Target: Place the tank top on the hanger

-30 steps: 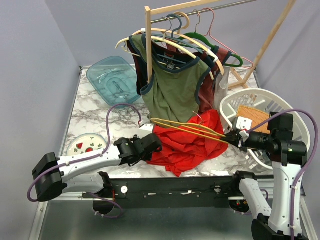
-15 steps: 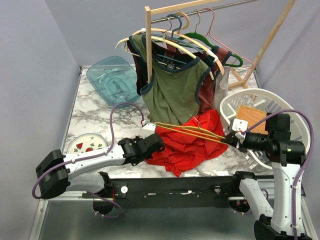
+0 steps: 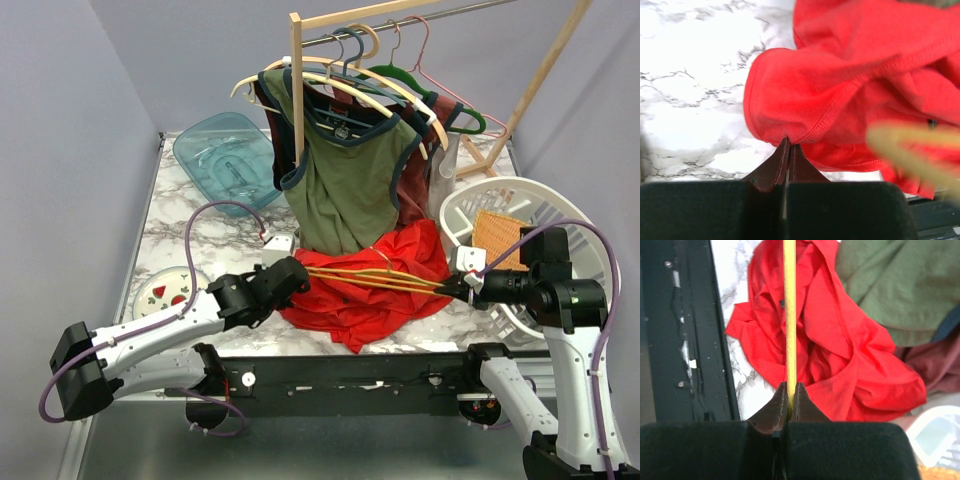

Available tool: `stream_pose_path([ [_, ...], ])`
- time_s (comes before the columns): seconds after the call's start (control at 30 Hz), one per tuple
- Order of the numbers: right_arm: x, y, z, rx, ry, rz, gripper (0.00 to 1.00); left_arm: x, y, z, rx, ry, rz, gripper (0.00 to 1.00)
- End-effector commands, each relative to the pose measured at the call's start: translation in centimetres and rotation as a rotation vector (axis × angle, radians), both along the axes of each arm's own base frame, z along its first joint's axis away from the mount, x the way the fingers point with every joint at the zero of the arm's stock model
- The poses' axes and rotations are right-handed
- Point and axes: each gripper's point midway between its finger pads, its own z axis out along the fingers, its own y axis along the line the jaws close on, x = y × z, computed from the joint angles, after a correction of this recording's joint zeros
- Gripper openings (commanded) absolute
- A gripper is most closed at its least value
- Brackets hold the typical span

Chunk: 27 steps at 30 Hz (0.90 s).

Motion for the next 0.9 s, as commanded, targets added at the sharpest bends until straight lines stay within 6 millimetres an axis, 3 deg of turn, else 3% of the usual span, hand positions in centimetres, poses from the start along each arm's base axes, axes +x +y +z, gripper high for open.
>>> stream_pose_path([
  [0.0,-3.8,0.3,-2.0,-0.024,0.232,0.046,0.00,0.7,0.7,2.3,-0.050,-0.036,0.028,0.00],
  [0.13,-3.6,0.3,-2.4,-0.033,0.244,0.060,0.01,0.7,0.6,3.8,-0.092,-0.046,0.024,0.00],
  [0.4,-2.2,0.4,-3.1,-0.044,0.266,0.068,0.00,-0.3,0.2,4.2,-0.122,-0.008,-0.014,0.00],
  [0.6,-1.2,1.0,-3.4,-0.031,0.301,0.087,0.00,-0.5,0.0,5.8,-0.181,-0.025,-0.014,0.00],
  [0.87,1.0,4.0,-3.3,-0.014,0.277,0.170,0.00,-1.2,-1.4,8.2,-0.292,-0.020,-0.061,0.00],
])
